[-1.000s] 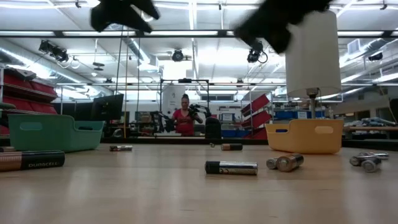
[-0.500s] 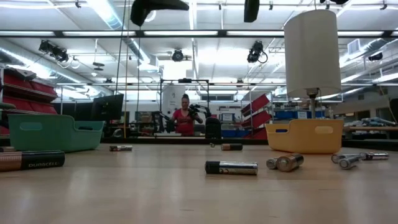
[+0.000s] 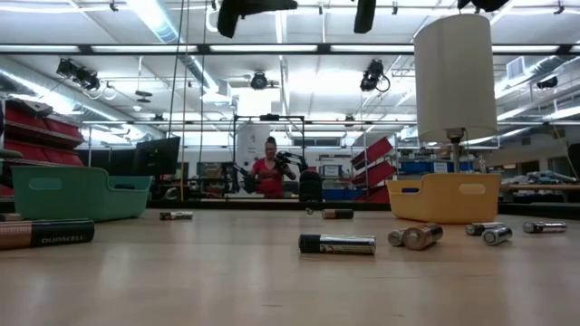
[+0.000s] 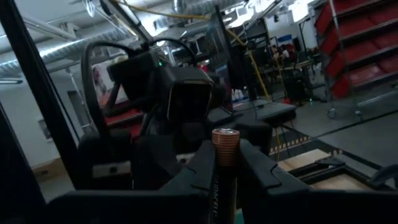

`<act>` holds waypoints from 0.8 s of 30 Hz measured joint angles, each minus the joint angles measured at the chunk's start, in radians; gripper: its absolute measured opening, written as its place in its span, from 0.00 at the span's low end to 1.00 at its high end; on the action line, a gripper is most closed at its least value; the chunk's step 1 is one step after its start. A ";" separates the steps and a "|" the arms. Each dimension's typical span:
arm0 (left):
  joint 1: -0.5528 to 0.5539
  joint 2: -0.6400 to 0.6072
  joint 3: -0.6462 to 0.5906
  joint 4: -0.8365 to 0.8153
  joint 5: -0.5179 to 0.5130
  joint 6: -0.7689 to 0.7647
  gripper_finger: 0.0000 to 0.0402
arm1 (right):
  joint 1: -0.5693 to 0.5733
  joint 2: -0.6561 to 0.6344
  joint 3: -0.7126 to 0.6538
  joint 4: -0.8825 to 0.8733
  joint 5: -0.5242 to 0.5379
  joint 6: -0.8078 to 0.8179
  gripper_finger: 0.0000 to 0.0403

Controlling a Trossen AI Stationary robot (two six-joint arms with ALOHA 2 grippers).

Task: Sort batteries
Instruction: Put the black battery into the green bin

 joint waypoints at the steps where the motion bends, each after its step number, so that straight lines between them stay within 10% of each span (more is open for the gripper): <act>1: 0.008 0.011 0.000 0.017 0.009 0.000 0.51 | -0.006 0.000 0.000 0.003 0.001 -0.004 0.11; 17: 0.091 0.059 0.000 0.209 0.050 0.024 0.50 | -0.024 0.000 0.000 -0.001 0.002 0.001 0.11; 24: 0.100 0.087 0.000 0.274 0.099 0.052 0.33 | -0.023 -0.003 0.000 -0.021 -0.025 0.050 0.11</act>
